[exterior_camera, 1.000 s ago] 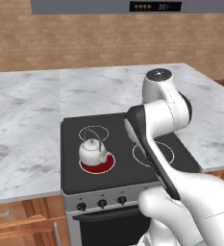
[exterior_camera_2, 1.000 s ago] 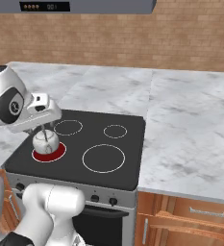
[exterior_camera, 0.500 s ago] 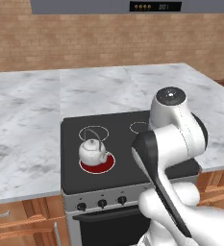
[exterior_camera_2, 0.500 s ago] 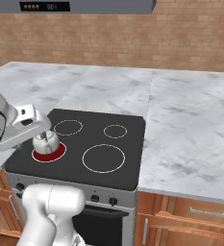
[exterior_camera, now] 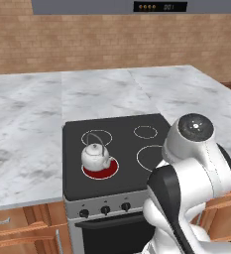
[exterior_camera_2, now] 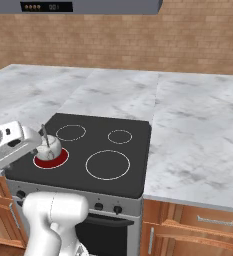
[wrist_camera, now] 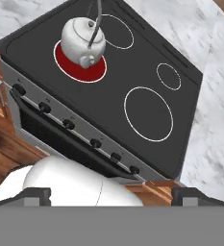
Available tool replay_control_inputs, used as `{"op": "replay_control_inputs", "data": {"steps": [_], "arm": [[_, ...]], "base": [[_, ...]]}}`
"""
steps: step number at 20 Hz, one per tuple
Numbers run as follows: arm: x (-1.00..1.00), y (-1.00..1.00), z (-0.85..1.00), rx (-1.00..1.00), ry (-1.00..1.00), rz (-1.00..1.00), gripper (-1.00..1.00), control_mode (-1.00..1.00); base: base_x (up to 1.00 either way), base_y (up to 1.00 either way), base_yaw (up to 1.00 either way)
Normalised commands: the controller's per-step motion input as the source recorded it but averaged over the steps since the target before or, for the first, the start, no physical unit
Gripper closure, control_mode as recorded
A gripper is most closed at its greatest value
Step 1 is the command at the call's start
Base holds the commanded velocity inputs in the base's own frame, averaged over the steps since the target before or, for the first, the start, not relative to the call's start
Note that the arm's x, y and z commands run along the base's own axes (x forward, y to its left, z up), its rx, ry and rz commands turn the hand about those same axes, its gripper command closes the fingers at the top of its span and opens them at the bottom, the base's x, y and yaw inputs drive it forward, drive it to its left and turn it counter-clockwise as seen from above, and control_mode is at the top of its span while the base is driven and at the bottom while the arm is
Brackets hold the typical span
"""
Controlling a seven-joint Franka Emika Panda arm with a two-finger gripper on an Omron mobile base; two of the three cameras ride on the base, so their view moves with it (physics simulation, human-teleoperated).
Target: Turn off the front left burner of the stove.
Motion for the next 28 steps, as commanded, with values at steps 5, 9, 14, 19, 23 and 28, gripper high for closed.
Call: {"op": "replay_control_inputs", "data": {"steps": [5, 9, 14, 19, 23, 28], "arm": [[-0.44, 0.03, 0.0, -0.02, -0.08, 0.1, -1.0, -1.0], [-0.39, 0.24, -0.08, -0.02, -0.04, 0.1, -1.0, -1.0], [-0.34, 0.14, -0.1, 0.0, -0.07, 0.1, -1.0, -1.0], [-0.08, 0.21, -0.16, -0.04, -0.07, 0.12, -1.0, -1.0], [-0.01, 0.16, -0.32, -0.1, -0.07, 0.17, -1.0, -1.0], [0.0, 0.4, -0.5, -0.21, -0.09, 0.16, -1.0, -1.0]], "base": [[0.0, 0.0, 0.0], [0.0, 0.0, 0.0], [0.0, 0.0, 0.0], [0.0, 0.0, 0.0], [0.0, 0.0, 0.0], [0.0, 0.0, 0.0]]}}
